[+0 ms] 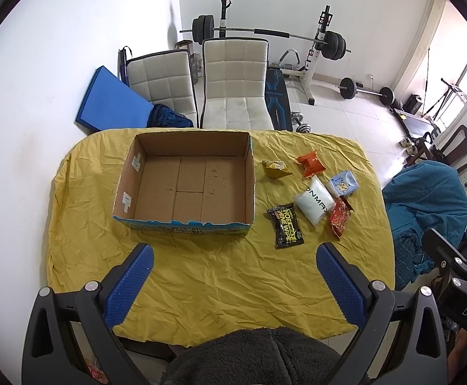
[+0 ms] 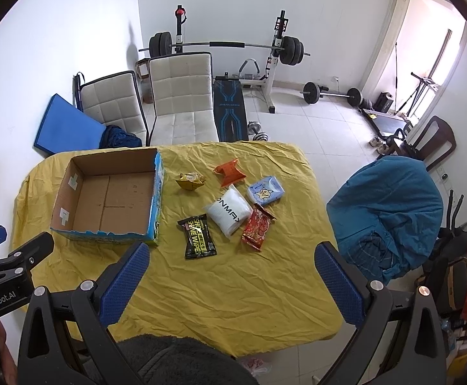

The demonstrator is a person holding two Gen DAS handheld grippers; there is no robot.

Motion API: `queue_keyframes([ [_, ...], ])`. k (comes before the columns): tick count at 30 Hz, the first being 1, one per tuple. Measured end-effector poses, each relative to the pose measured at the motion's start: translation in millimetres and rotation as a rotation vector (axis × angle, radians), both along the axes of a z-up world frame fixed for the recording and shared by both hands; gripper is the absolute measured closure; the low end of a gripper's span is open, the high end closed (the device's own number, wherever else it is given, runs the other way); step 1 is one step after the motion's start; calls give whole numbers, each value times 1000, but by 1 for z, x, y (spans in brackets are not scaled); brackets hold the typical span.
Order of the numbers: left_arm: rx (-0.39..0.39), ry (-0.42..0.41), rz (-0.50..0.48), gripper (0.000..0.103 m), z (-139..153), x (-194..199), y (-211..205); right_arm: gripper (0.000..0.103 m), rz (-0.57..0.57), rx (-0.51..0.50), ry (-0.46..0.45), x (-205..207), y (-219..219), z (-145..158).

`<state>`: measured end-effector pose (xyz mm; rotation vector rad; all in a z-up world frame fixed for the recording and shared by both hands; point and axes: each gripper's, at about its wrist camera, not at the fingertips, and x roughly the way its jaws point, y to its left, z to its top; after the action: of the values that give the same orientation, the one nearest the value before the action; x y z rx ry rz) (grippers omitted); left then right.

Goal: Organize snacks

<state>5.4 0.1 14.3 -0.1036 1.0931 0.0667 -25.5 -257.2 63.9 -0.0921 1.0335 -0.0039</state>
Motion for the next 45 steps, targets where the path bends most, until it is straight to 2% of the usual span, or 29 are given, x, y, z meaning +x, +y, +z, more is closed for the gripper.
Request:
queue_keyframes([
  [45, 6, 1, -6, 0, -9, -9, 15, 0, -8, 2, 14, -4, 7, -8],
])
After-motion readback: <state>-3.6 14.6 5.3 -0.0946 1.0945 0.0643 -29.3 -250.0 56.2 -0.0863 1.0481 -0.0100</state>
